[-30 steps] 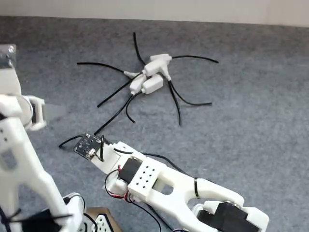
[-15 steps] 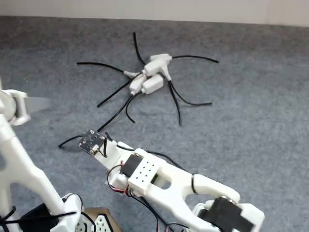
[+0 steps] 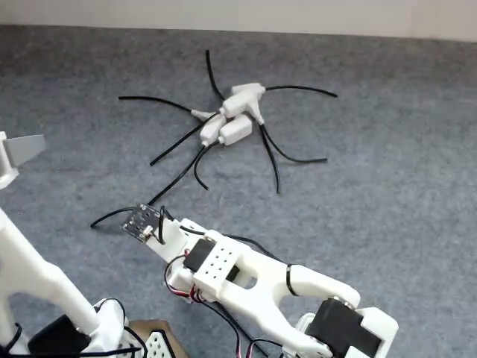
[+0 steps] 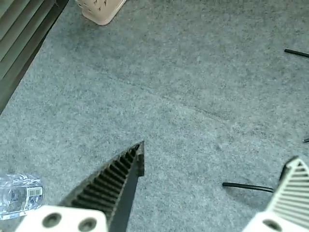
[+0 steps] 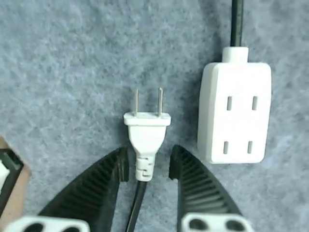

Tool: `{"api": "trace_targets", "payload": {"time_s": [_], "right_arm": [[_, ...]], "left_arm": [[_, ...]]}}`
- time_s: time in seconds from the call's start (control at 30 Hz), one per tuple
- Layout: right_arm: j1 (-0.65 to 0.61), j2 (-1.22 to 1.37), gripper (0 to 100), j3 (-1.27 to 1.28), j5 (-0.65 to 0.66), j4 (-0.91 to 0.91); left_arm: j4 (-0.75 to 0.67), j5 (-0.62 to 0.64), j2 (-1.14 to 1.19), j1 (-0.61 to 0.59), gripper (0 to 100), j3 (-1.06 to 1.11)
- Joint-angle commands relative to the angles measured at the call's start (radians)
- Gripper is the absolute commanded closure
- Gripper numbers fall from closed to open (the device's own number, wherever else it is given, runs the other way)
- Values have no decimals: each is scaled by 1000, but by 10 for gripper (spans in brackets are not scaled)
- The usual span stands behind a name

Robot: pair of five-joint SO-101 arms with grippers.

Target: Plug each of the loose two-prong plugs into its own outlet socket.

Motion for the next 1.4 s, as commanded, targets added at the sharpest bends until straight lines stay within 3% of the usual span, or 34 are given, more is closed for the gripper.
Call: {"api": "trace_targets", "payload": {"time_s": [0.0, 0.6, 0.73, 1.0, 1.17, 1.37], "right_arm": [[7, -7, 887, -1, 8, -10], [5, -4, 889, 44, 14, -10], [8, -4, 992, 44, 14, -13], [13, -15, 992, 47, 6, -68], [93, -70, 992, 25, 14, -13], [220, -351, 992, 21, 75, 99]], "left_arm": [[2, 9, -30, -12, 579, -39], [5, 9, -31, -70, 579, -82], [9, 9, -28, -70, 579, -76], [48, 8, -27, -70, 579, -74], [68, -14, -25, -68, 579, -39], [61, -48, -25, -64, 579, 90]]}}
